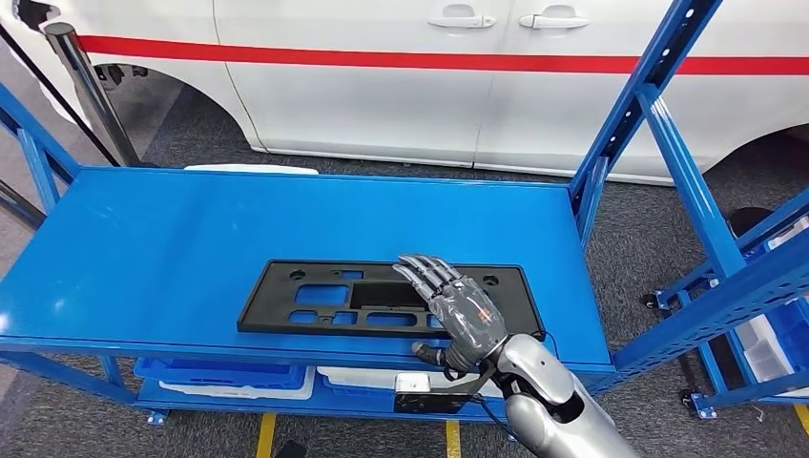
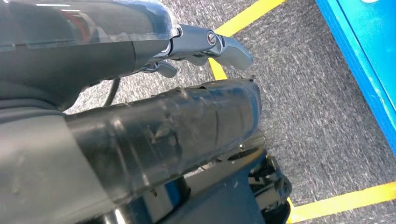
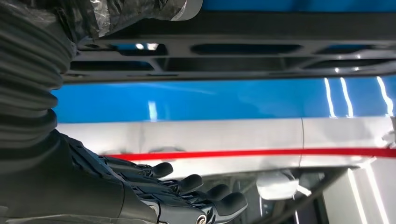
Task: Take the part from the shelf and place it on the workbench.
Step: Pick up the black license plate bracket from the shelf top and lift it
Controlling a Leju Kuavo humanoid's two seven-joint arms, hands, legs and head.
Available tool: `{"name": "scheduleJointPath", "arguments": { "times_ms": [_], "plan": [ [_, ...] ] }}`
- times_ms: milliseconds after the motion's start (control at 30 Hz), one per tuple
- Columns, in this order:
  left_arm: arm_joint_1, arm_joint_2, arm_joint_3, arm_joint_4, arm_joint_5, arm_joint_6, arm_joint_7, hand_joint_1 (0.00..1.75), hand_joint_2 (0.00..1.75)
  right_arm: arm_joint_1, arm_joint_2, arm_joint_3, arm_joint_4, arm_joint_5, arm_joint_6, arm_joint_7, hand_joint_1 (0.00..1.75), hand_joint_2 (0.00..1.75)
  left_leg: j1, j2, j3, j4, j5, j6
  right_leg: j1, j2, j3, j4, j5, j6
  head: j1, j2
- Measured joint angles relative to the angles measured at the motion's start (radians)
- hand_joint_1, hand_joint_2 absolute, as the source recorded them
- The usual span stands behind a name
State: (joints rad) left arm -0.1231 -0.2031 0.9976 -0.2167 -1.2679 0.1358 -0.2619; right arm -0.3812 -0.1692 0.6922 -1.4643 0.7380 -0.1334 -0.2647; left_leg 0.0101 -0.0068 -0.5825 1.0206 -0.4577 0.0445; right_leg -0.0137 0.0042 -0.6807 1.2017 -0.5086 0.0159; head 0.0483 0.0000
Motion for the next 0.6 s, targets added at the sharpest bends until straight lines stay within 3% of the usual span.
{"name": "scheduleJointPath", "arguments": {
  "times_ms": [67,100,233,300,367,400,433,467,533,600],
  "plan": [
    [0.0,0.0,0.0,0.0,0.001,0.0,0.0,0.0,0.0,-0.013,-0.012,0.001,0.012,-0.009,0.012,0.002,0.0,1.75,-0.003,-0.001,0.003,0.003,-0.005,-0.007,0.004,0.0,0.058,-0.121,0.045,-0.007,0.0,0.0],
    [0.001,0.0,0.0,0.0,0.002,0.0,0.0,0.0,0.0,-0.018,-0.016,0.001,0.018,-0.013,0.016,0.003,0.0,1.75,-0.005,-0.001,0.003,0.004,-0.006,-0.011,0.006,0.001,0.072,-0.151,0.05,-0.01,0.0,0.0],
    [0.0,0.0,0.0,0.0,0.002,0.0,-0.001,0.0,0.0,-0.027,-0.031,0.0,0.042,-0.026,0.033,0.003,0.0,1.75,-0.006,0.0,-0.001,0.013,-0.018,-0.029,0.004,0.001,0.079,-0.168,0.05,-0.027,-0.001,0.0],
    [0.0,0.001,0.0,0.0,0.002,0.0,-0.001,0.0,0.0,-0.032,-0.034,0.0,0.051,-0.027,0.035,0.003,0.0,1.75,-0.003,0.001,-0.035,0.091,-0.066,-0.038,0.0,-0.001,0.083,-0.173,0.052,-0.039,-0.002,0.0],
    [0.002,0.001,0.0,0.0,0.002,0.0,-0.001,0.0,0.0,-0.035,-0.037,0.0,0.06,-0.027,0.035,0.003,0.0,1.75,-0.001,0.001,-0.099,0.227,-0.126,-0.045,0.001,-0.003,0.083,-0.173,0.051,-0.043,-0.002,0.0],
    [0.003,0.001,0.0,0.0,0.002,0.0,-0.001,0.0,0.0,-0.035,-0.038,0.0,0.064,-0.027,0.035,0.003,0.0,1.75,0.0,0.001,-0.123,0.276,-0.139,-0.047,0.001,-0.003,0.084,-0.173,0.051,-0.044,-0.002,0.0],
    [0.004,0.001,0.0,0.0,0.002,0.0,-0.001,0.0,0.0,-0.035,-0.04,0.001,0.069,-0.027,0.035,0.003,0.0,1.75,0.001,0.001,-0.132,0.29,-0.132,-0.048,0.002,-0.003,0.084,-0.173,0.05,-0.044,-0.002,0.0],
    [0.005,0.001,0.0,0.0,0.002,0.0,-0.001,0.0,0.0,-0.035,-0.04,0.001,0.072,-0.027,0.035,0.003,0.0,1.75,0.001,0.001,-0.12,0.262,-0.106,-0.048,0.002,-0.003,0.086,-0.172,0.05,-0.043,-0.002,0.0],
    [0.004,0.001,0.0,0.0,0.002,0.0,-0.001,0.0,0.0,-0.036,-0.041,0.001,0.077,-0.027,0.035,0.003,0.0,1.75,0.001,0.001,-0.055,0.124,-0.035,-0.042,0.002,-0.001,0.09,-0.171,0.047,-0.039,-0.002,0.0],
    [0.002,0.001,0.0,0.0,0.002,0.0,-0.001,0.0,0.0,-0.038,-0.041,0.001,0.081,-0.027,0.038,0.003,0.0,1.75,-0.002,0.001,-0.007,0.02,-0.003,-0.035,0.005,0.0,0.089,-0.169,0.045,-0.031,-0.002,0.0]
  ]
}}
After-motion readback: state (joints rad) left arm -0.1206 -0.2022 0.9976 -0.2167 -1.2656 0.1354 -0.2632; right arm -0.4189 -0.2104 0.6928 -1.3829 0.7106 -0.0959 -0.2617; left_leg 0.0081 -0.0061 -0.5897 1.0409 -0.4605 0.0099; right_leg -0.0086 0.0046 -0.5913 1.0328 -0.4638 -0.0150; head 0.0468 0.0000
